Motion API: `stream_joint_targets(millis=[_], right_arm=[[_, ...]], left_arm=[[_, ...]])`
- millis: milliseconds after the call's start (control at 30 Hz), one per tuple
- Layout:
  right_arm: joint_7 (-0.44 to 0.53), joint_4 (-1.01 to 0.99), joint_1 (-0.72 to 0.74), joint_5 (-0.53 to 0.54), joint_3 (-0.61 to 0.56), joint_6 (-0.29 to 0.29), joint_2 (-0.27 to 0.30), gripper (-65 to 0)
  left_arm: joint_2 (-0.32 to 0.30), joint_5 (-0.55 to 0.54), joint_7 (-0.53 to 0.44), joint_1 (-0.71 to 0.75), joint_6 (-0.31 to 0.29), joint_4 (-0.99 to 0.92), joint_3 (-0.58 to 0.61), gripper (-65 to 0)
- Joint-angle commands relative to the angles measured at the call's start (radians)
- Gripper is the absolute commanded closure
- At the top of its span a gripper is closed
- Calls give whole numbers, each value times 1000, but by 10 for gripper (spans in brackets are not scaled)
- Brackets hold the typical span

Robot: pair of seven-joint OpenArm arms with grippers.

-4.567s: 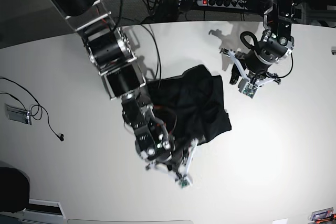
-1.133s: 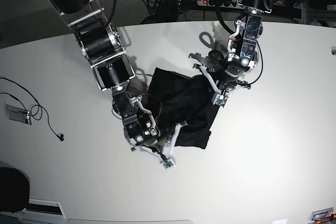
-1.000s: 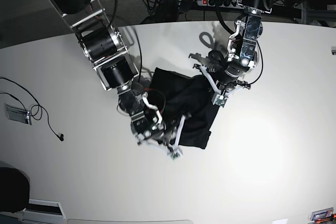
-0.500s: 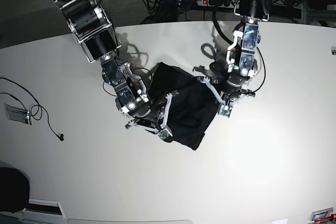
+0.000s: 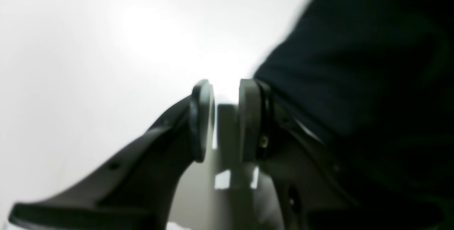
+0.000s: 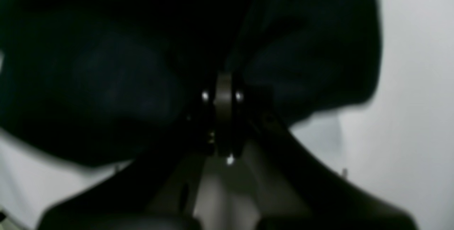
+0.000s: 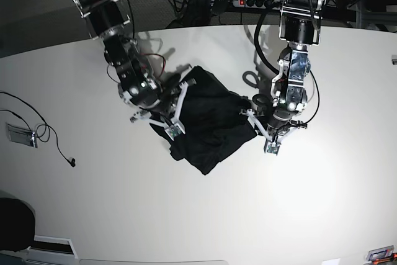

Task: Fold the T-shirt properly
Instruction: 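Hold the shirt with both grippers and square it into a neat stack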

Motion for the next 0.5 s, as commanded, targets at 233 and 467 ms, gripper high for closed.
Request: stream_joint_targets(millis=[233, 467], right_arm=[[-79, 177, -19, 1, 6, 5, -5, 0], [-85, 101, 56, 3, 104, 5, -7, 0]], left_arm=[[-4, 0, -27, -113, 2, 1, 119, -145], [29, -1, -19, -73, 2, 121, 125, -145]])
